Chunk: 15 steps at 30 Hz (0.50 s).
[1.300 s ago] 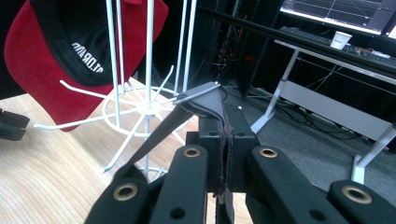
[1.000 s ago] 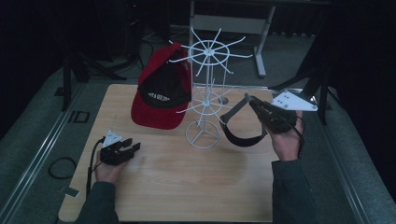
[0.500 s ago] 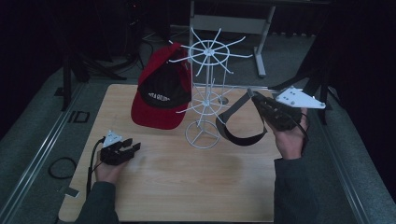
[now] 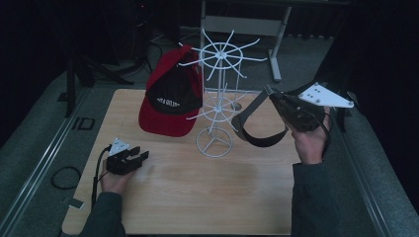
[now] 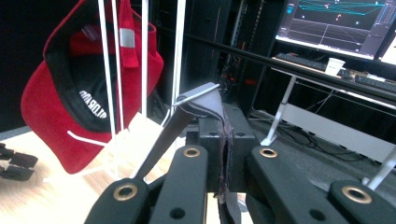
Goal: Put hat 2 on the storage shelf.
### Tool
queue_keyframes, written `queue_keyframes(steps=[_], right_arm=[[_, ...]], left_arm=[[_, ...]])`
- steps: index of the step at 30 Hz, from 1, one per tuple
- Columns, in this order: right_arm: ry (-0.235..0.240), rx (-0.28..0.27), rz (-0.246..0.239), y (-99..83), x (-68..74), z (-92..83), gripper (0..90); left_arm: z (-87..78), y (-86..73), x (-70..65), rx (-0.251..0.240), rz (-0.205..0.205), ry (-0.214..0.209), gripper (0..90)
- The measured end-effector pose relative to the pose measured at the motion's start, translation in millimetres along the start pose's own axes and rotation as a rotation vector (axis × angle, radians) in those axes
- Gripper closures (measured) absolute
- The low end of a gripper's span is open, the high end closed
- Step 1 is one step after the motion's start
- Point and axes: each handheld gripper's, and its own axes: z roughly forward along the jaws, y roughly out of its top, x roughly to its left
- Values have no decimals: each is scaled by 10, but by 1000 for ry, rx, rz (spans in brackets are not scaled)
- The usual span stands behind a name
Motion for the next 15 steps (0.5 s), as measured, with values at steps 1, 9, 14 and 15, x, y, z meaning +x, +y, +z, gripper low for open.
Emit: queue_keyframes(steps=[1, 9, 14, 15], right_arm=[[0, -1, 1, 10, -5, -3, 882], [2, -17, 1, 84, -28, -20, 882], [9, -31, 0, 147, -34, -29, 882], [9, -31, 0, 147, -34, -29, 882]], left_arm=[[0, 0, 0, 0, 0, 0, 546], [3, 0, 0, 0, 0, 0, 546], [2, 0, -1, 1, 1, 0, 546], [2, 0, -1, 1, 1, 0, 546]])
